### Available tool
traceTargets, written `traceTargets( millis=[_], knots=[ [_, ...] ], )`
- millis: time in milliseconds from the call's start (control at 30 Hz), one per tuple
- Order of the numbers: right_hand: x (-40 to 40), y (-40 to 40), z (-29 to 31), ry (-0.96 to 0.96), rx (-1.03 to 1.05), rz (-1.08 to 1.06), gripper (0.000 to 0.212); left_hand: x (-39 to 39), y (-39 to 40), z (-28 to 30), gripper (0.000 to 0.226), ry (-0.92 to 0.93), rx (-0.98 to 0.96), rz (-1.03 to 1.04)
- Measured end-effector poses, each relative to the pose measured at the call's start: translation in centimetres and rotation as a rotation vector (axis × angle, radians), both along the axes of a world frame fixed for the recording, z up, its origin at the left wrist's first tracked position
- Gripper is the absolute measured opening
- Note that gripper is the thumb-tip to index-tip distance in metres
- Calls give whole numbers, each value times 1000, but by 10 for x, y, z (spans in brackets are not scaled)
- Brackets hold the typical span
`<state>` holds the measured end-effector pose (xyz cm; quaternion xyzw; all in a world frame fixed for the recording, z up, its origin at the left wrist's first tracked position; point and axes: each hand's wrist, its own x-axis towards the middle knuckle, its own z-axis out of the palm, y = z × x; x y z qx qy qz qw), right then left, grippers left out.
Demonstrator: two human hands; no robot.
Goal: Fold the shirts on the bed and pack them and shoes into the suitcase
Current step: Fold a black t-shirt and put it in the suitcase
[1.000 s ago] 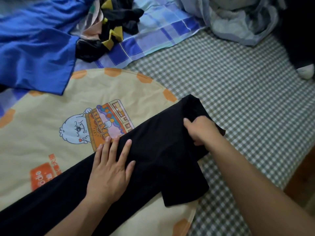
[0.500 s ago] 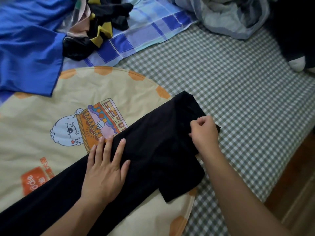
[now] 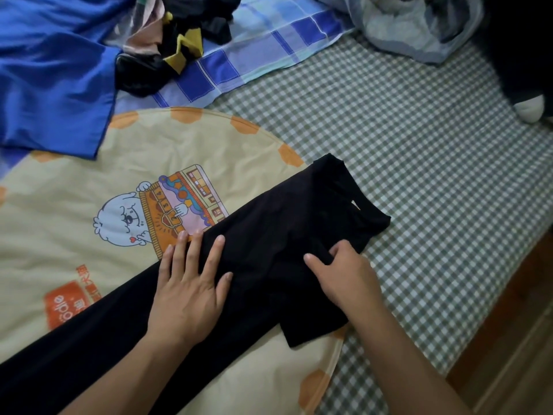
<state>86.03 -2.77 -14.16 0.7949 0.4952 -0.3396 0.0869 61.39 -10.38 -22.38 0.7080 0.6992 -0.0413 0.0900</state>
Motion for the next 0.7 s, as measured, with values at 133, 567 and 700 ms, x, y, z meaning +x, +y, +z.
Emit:
traceTargets(
  millis=[133, 567, 700],
  knots=[
    [8, -9, 19, 649, -18, -389, 16, -1, 1, -1, 68, -1, -4, -4],
    [-3, 32, 24, 1508, -130, -1065, 36, -7, 3, -4, 70, -15, -34, -40],
    [-3, 61, 18, 1227, -358, -994, 47, -3, 1, -3, 70, -6, -24, -24]
  ],
)
